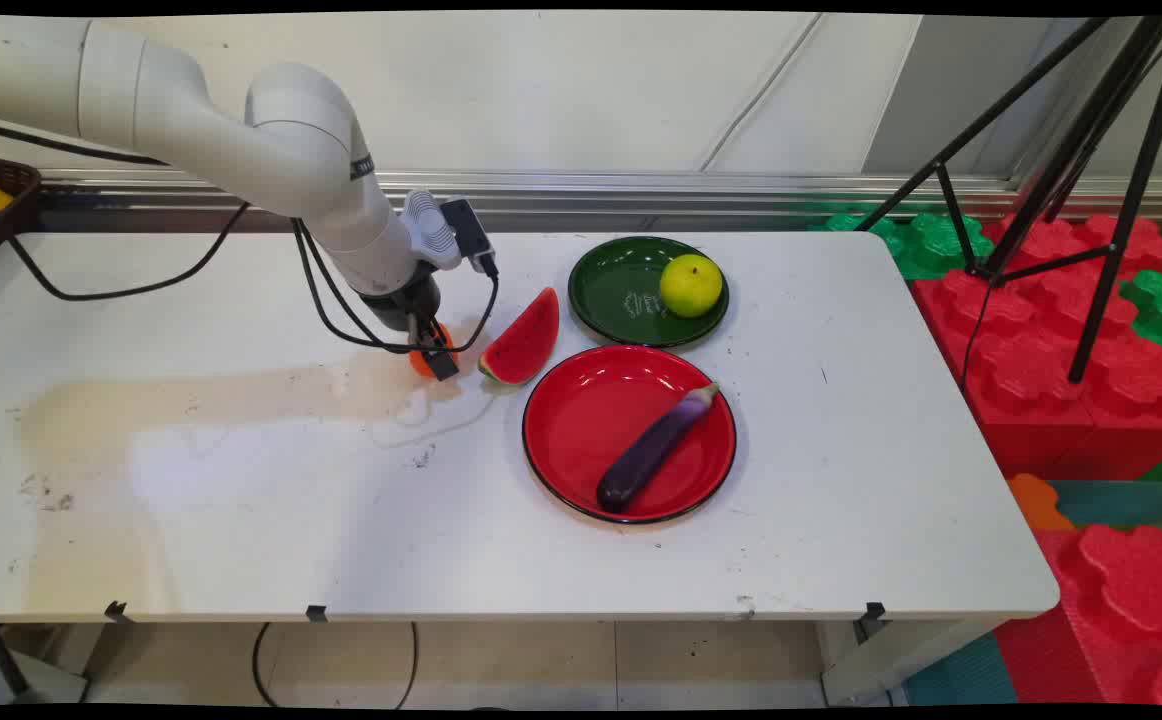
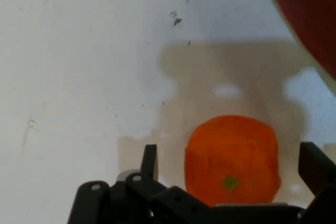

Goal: Pick up the eggplant from the red plate

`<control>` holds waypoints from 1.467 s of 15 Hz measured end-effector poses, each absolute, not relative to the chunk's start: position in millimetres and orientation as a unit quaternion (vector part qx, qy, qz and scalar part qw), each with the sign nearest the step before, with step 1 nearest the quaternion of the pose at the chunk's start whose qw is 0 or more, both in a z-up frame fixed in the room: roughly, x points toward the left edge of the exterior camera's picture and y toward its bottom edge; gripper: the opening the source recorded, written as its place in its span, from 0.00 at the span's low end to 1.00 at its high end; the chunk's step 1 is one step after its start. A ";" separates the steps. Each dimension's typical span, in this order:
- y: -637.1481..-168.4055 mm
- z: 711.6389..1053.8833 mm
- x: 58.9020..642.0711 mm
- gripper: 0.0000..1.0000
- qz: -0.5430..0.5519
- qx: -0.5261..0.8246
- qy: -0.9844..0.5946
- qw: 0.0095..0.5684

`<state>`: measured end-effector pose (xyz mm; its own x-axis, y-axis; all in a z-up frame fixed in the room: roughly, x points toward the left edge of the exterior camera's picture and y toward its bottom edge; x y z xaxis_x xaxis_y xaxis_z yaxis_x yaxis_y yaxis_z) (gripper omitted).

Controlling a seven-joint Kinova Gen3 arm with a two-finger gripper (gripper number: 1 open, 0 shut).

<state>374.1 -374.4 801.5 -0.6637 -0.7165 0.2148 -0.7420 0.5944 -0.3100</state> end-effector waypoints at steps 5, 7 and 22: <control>-371.5 813.9 376.1 1.00 0.189 0.389 -0.901 0.027; -367.0 825.0 373.7 1.00 0.188 0.380 -0.905 0.030; -312.8 924.1 299.9 1.00 0.207 0.357 -0.908 0.073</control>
<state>299.9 -312.8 924.1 -0.7338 -0.6188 0.2805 -0.6792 0.6592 -0.3227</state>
